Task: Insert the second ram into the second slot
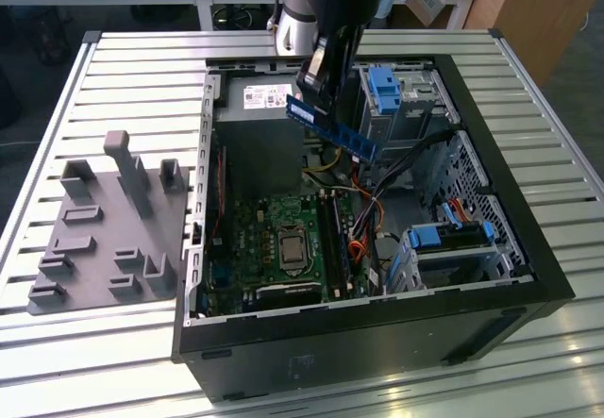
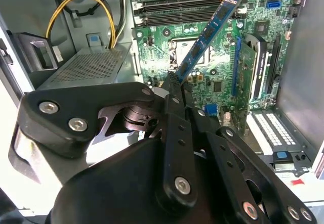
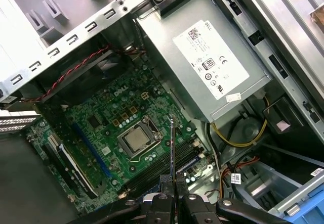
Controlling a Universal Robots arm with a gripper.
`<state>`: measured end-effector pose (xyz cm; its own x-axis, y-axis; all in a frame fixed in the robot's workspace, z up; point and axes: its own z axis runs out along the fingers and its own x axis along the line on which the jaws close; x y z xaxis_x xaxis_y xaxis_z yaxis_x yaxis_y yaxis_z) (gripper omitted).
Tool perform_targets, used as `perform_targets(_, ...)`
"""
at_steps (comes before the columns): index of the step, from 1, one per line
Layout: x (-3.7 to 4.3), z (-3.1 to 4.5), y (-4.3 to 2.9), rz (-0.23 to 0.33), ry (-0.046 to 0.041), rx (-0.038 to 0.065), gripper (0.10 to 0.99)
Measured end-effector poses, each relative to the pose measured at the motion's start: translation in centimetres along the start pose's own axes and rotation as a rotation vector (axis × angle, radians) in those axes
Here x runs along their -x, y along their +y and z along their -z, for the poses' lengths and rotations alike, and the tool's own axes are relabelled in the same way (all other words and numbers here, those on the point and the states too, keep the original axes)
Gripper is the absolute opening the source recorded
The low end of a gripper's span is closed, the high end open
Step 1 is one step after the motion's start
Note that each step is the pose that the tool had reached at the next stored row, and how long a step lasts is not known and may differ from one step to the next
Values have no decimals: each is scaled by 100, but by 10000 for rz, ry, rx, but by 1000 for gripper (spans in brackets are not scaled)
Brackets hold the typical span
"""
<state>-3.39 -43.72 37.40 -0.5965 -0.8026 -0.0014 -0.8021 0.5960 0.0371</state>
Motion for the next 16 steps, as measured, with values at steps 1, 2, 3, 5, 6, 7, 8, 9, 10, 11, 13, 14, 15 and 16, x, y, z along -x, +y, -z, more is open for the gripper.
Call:
perform_targets(1,0,0,0,-36,-1,0,137)
perform_targets(2,0,0,0,-71,-2,0,137)
perform_targets(3,0,0,0,-105,-4,0,137)
perform_targets(5,0,0,0,-176,-6,0,137)
perform_targets(6,0,-1,0,-212,-7,0,137)
perform_targets(7,0,-1,0,-248,-9,0,137)
perform_targets(8,0,-1,0,-285,-10,0,137)
perform_targets(9,0,-1,0,-324,-12,0,137)
perform_targets(10,0,-1,0,-360,-13,-1,137)
perform_targets(11,0,-1,0,-397,-15,-1,137)
perform_targets(13,0,-1,0,-474,-17,0,137)
perform_targets(14,0,-1,0,-508,-18,-1,137)
perform_targets(15,0,-1,0,-543,-20,-1,137)
perform_targets(16,0,-1,0,-582,-21,-1,137)
